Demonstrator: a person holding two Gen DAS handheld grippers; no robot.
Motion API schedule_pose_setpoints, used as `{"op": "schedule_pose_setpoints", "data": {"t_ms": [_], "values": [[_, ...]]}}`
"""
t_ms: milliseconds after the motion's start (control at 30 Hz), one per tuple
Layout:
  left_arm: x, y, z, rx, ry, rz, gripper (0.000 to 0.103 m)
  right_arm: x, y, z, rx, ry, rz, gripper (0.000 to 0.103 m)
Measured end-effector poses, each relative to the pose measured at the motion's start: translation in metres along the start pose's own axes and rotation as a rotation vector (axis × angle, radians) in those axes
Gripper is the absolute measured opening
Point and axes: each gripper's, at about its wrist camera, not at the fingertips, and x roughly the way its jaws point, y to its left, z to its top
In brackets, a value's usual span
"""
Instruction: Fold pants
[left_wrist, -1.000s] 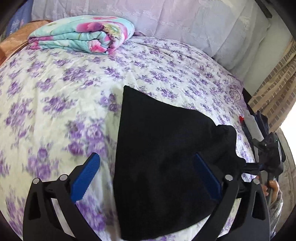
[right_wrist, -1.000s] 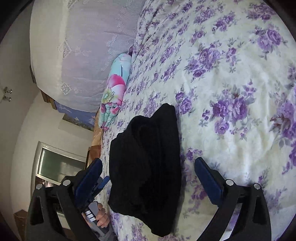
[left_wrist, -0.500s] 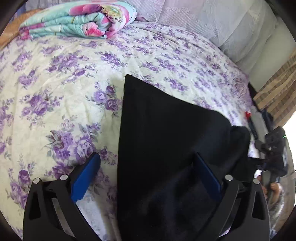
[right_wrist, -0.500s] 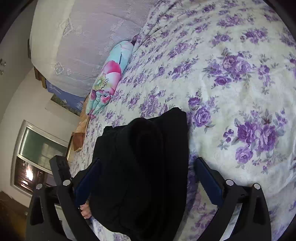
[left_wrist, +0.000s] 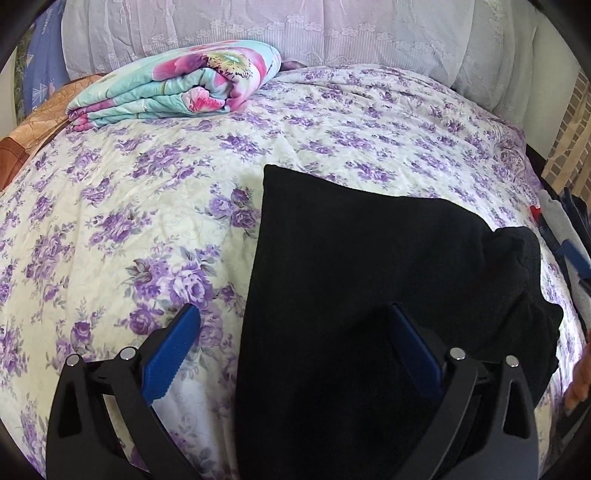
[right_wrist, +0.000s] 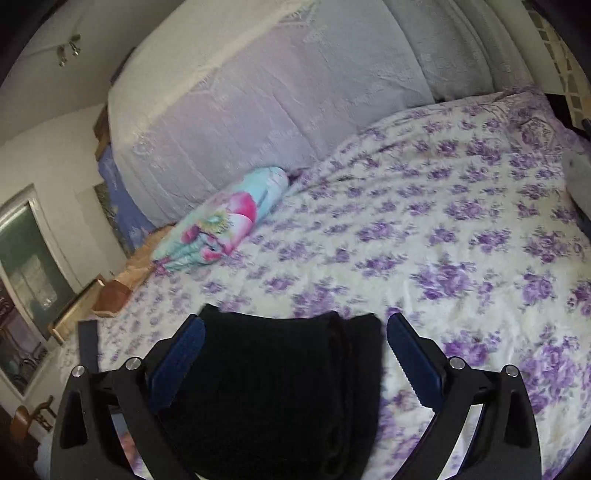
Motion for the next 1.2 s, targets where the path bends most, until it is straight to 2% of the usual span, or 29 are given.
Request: {"op": "schedule_pose_setpoints", "data": {"t_ms": [67, 133, 267, 333, 367, 433, 533, 667, 733, 800, 833, 1033, 1133, 1200], "values": [[-0.002, -0.003, -0.003, 0.009, -0.013, 0.016, 0.098, 0.0, 0.009, -0.001, 0.012, 0.018, 0.079, 0.099], [-0.003, -0.004, -0.004, 0.012, -0.019, 0.024, 0.098, 0.008, 0.02, -0.01, -0.009, 0.06, 0.115, 0.099], [-0.004, -0.003, -0.004, 0.01, -0.019, 0.021, 0.098, 0.029, 0.04, -0.034, -0.138, 0.172, 0.04, 0.099], [-0.005, -0.002, -0.004, 0.006, -0.02, 0.016, 0.098, 0.043, 0.031, -0.043, -0.141, 0.249, -0.021, 0.099], [-0.005, -0.002, -0.005, 0.004, -0.02, 0.013, 0.098, 0.048, 0.024, -0.045, -0.12, 0.272, -0.013, 0.099], [-0.006, -0.001, -0.005, 0.003, -0.022, 0.013, 0.098, 0.046, 0.02, -0.044, -0.099, 0.265, 0.009, 0.099], [-0.006, 0.001, -0.004, -0.001, -0.021, 0.008, 0.098, 0.044, 0.022, -0.047, -0.109, 0.256, -0.008, 0.099], [-0.006, 0.001, -0.005, -0.004, -0.023, 0.009, 0.098, 0.025, 0.031, -0.044, -0.143, 0.174, 0.008, 0.099], [-0.006, 0.001, -0.005, -0.004, -0.024, 0.009, 0.098, 0.027, 0.036, -0.048, -0.168, 0.207, 0.034, 0.099], [-0.006, 0.001, -0.005, -0.005, -0.023, 0.005, 0.098, 0.039, 0.038, -0.059, -0.199, 0.286, -0.006, 0.1], [-0.006, 0.002, -0.005, -0.007, -0.023, 0.003, 0.098, 0.042, 0.039, -0.062, -0.214, 0.299, -0.021, 0.1], [-0.013, 0.008, -0.012, -0.037, -0.03, -0.009, 0.098, 0.034, 0.04, -0.064, -0.236, 0.299, -0.03, 0.099], [-0.025, 0.008, -0.02, -0.041, -0.062, -0.008, 0.098, 0.018, 0.034, -0.055, -0.194, 0.255, 0.012, 0.099], [-0.037, 0.007, -0.025, -0.038, -0.1, -0.018, 0.098, 0.007, 0.025, -0.038, -0.126, 0.212, 0.072, 0.099]]}}
